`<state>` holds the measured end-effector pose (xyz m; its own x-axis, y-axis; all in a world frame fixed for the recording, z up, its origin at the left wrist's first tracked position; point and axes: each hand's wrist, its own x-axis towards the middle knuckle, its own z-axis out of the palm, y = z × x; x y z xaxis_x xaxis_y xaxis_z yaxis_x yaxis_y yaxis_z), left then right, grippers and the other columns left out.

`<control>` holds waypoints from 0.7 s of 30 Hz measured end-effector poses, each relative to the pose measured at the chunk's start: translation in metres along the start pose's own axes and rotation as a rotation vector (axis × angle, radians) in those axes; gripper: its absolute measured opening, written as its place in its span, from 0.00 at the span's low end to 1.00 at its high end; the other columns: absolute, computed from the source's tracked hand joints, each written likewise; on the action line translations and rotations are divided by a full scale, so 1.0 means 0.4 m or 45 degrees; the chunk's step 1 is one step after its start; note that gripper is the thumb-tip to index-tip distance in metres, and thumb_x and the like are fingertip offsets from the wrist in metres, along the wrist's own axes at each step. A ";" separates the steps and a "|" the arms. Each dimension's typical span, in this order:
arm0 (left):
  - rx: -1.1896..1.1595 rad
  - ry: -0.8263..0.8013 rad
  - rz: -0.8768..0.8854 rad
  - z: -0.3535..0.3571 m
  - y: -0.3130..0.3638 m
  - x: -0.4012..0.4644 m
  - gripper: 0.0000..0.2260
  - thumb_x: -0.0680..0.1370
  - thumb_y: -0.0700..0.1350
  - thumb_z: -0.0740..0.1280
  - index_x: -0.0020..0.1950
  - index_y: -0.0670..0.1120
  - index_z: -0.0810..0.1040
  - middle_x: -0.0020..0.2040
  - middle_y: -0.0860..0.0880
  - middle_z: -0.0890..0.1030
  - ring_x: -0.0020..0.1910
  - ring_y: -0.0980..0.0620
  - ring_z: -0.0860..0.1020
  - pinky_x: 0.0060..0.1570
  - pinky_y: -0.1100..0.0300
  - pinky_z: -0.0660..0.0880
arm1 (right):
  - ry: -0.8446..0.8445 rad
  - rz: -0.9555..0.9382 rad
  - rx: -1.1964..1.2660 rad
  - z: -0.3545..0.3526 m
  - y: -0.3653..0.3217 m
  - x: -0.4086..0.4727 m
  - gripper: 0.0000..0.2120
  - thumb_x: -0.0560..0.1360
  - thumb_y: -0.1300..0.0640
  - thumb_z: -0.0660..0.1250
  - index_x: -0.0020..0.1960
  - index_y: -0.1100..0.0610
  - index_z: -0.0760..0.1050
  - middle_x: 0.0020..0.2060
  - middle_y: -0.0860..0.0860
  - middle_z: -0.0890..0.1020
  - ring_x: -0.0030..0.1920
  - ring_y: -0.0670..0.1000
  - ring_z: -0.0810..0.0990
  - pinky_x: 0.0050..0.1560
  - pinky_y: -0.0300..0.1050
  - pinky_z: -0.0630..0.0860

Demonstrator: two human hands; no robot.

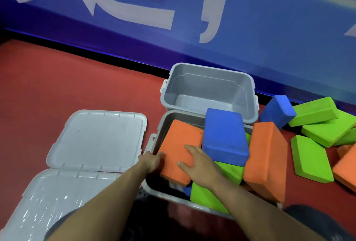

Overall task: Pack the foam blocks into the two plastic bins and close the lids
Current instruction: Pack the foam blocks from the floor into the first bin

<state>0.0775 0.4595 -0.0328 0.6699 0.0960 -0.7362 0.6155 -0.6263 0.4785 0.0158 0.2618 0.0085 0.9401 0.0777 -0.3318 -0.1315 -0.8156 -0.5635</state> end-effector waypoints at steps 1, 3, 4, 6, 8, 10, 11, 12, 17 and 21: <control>-0.020 -0.001 -0.009 -0.003 -0.002 0.007 0.39 0.76 0.67 0.61 0.76 0.38 0.69 0.73 0.37 0.71 0.70 0.37 0.72 0.73 0.46 0.66 | -0.057 0.053 0.034 0.012 0.002 0.011 0.34 0.78 0.40 0.67 0.79 0.52 0.62 0.77 0.48 0.66 0.76 0.48 0.65 0.75 0.42 0.60; -0.137 -0.041 -0.026 -0.003 -0.004 0.013 0.35 0.80 0.63 0.59 0.76 0.37 0.68 0.74 0.37 0.71 0.71 0.38 0.71 0.73 0.46 0.66 | -0.139 0.169 0.091 0.035 0.007 0.031 0.38 0.77 0.38 0.68 0.80 0.52 0.60 0.79 0.51 0.62 0.78 0.50 0.61 0.77 0.42 0.58; -0.183 -0.068 -0.042 0.002 -0.001 0.008 0.32 0.82 0.60 0.58 0.76 0.37 0.68 0.74 0.38 0.71 0.71 0.38 0.71 0.73 0.46 0.66 | -0.148 0.228 0.127 0.044 0.010 0.039 0.40 0.76 0.37 0.68 0.81 0.51 0.58 0.81 0.52 0.58 0.80 0.51 0.58 0.78 0.43 0.56; -0.269 -0.148 -0.064 0.014 -0.002 0.008 0.30 0.83 0.59 0.59 0.75 0.37 0.69 0.73 0.39 0.73 0.70 0.39 0.73 0.73 0.46 0.67 | -0.134 0.319 0.223 0.056 0.005 0.052 0.41 0.76 0.36 0.68 0.82 0.49 0.55 0.82 0.53 0.50 0.81 0.51 0.53 0.78 0.45 0.54; -0.364 -0.229 -0.069 0.017 -0.004 0.011 0.32 0.82 0.63 0.60 0.75 0.39 0.70 0.72 0.40 0.74 0.68 0.40 0.75 0.73 0.44 0.68 | -0.134 0.369 0.311 0.065 -0.007 0.065 0.42 0.75 0.34 0.67 0.82 0.46 0.55 0.82 0.53 0.45 0.82 0.52 0.51 0.78 0.46 0.55; -0.475 -0.265 -0.067 0.014 -0.021 0.054 0.42 0.74 0.73 0.62 0.76 0.43 0.69 0.74 0.42 0.72 0.69 0.41 0.75 0.71 0.42 0.69 | -0.138 0.412 0.383 0.068 -0.018 0.073 0.44 0.73 0.30 0.66 0.82 0.45 0.55 0.82 0.53 0.42 0.82 0.53 0.52 0.77 0.48 0.55; -0.515 -0.277 -0.083 -0.002 -0.009 0.033 0.46 0.69 0.77 0.63 0.76 0.46 0.69 0.74 0.44 0.72 0.68 0.41 0.75 0.70 0.41 0.70 | -0.134 0.424 0.413 0.067 -0.023 0.075 0.45 0.72 0.28 0.66 0.82 0.45 0.56 0.82 0.53 0.42 0.82 0.54 0.52 0.78 0.48 0.55; -0.563 -0.295 -0.095 -0.016 0.004 0.011 0.46 0.68 0.77 0.62 0.76 0.47 0.69 0.73 0.44 0.74 0.66 0.42 0.76 0.68 0.41 0.71 | -0.127 0.430 0.438 0.064 -0.028 0.076 0.47 0.70 0.26 0.66 0.82 0.45 0.56 0.82 0.54 0.42 0.82 0.53 0.51 0.79 0.48 0.53; -0.626 -0.250 0.100 -0.058 0.062 -0.066 0.29 0.81 0.66 0.58 0.73 0.48 0.71 0.65 0.49 0.78 0.59 0.48 0.78 0.56 0.52 0.77 | -0.098 0.425 0.551 0.025 -0.039 0.090 0.52 0.67 0.22 0.65 0.82 0.47 0.56 0.82 0.53 0.48 0.82 0.51 0.48 0.80 0.50 0.50; -0.646 -0.077 0.435 -0.068 0.094 -0.112 0.17 0.81 0.62 0.62 0.62 0.53 0.78 0.58 0.50 0.82 0.55 0.51 0.80 0.49 0.56 0.75 | -0.080 0.387 0.774 -0.003 -0.050 0.092 0.59 0.59 0.20 0.68 0.81 0.46 0.57 0.78 0.48 0.65 0.75 0.50 0.68 0.75 0.52 0.66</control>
<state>0.0819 0.4527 0.0311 0.8486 -0.0985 -0.5198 0.5010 -0.1661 0.8494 0.0533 0.2802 0.0082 0.8160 -0.0556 -0.5754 -0.5572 -0.3406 -0.7573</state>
